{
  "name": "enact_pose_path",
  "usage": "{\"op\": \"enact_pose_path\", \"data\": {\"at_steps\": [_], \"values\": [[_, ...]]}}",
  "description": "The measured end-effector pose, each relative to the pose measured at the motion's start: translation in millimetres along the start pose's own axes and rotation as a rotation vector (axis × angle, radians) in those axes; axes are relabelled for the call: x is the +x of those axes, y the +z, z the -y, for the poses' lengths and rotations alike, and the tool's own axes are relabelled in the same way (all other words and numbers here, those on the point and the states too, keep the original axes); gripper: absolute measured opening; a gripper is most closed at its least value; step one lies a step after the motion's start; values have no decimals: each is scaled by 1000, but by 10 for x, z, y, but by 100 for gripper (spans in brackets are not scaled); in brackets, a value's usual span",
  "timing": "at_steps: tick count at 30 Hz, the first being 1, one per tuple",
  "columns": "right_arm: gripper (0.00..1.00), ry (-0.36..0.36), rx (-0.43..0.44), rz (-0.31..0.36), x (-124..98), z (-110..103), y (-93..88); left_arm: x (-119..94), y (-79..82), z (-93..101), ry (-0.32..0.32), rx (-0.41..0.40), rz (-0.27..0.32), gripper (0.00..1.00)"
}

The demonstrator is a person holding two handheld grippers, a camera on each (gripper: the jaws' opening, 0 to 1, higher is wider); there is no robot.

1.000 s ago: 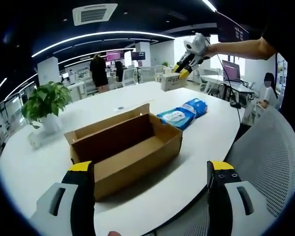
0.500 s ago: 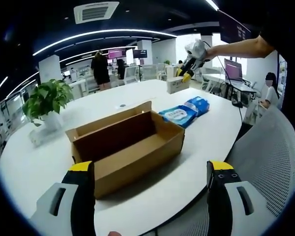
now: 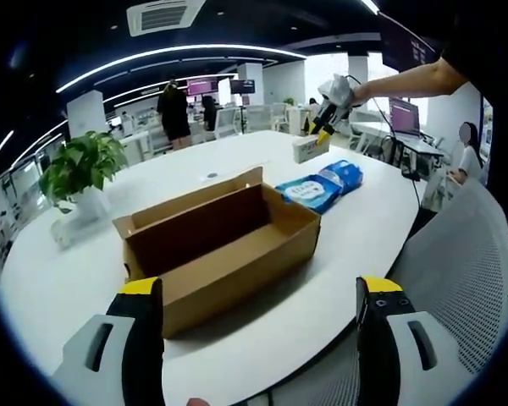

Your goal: Operate the shoe box by opening the lid, removing the specified soft item, and placing it in the target area until the item is outside and the box remains undamaged.

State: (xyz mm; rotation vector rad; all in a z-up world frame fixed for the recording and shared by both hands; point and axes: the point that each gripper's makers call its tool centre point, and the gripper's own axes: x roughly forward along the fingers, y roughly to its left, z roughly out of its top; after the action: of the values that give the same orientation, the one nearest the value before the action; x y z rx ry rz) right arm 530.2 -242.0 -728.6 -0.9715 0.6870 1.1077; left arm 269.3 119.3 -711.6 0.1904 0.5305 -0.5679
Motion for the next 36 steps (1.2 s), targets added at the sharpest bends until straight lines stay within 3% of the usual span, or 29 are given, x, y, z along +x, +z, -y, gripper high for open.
{"op": "enact_pose_path", "data": {"at_steps": [12,36], "values": [[15,26,28,-67,174,24,-375,10,-20,40,0,16,-25,98],[15,64,41,-164,362,-24,-787,18,-77,34,-12,9,-47,96]]}}
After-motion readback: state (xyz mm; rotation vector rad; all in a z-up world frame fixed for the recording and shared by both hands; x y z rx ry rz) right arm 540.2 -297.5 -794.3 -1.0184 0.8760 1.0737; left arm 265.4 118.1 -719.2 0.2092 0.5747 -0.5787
